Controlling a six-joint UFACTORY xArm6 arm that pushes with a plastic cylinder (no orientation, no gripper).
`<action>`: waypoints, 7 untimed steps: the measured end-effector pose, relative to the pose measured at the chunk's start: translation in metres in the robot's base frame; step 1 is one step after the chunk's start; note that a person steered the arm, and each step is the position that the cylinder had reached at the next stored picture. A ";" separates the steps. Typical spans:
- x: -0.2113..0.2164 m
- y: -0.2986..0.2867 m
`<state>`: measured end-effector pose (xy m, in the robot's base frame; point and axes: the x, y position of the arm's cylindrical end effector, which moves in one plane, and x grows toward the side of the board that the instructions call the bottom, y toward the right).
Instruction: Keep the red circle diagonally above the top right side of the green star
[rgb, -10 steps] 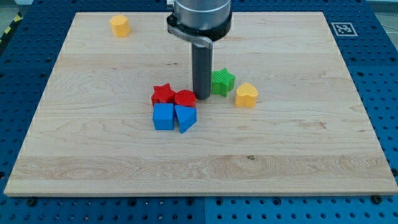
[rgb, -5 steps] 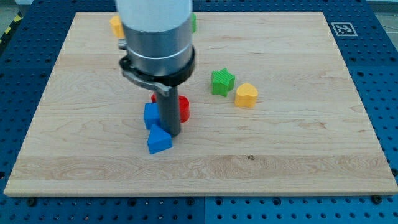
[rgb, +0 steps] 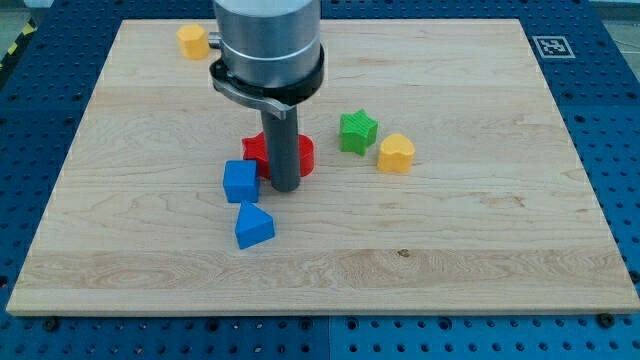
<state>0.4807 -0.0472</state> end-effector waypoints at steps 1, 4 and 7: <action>-0.017 0.003; -0.069 0.006; -0.054 0.018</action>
<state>0.4265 -0.0291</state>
